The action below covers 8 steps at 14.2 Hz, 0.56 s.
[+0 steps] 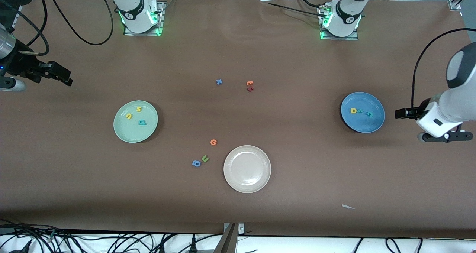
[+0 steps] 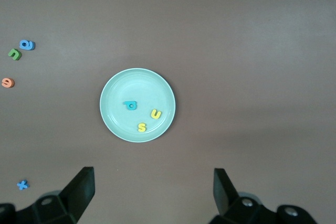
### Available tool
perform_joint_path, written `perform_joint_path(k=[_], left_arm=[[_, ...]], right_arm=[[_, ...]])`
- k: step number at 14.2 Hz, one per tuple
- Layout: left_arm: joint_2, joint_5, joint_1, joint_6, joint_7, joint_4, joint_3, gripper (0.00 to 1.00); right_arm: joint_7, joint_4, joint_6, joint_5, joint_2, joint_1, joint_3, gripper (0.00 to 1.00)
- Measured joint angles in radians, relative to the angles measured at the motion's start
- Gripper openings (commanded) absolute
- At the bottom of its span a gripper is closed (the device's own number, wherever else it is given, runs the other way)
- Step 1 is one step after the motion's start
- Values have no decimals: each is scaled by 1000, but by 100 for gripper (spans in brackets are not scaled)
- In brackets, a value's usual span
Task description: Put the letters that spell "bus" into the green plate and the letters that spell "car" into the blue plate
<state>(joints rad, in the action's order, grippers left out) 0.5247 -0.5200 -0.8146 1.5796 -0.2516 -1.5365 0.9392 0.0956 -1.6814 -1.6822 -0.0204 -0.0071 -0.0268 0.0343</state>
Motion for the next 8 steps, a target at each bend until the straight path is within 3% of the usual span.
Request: perform_joint_path(k=[4, 8], left_arm=[[-53, 232, 242, -30, 72, 119, -319, 100], [-137, 401, 358, -33, 90, 129, -482, 100]], right_arm=[[0, 4, 18, 0, 0, 0, 0, 100], [0, 5, 33, 0, 0, 0, 0, 100]])
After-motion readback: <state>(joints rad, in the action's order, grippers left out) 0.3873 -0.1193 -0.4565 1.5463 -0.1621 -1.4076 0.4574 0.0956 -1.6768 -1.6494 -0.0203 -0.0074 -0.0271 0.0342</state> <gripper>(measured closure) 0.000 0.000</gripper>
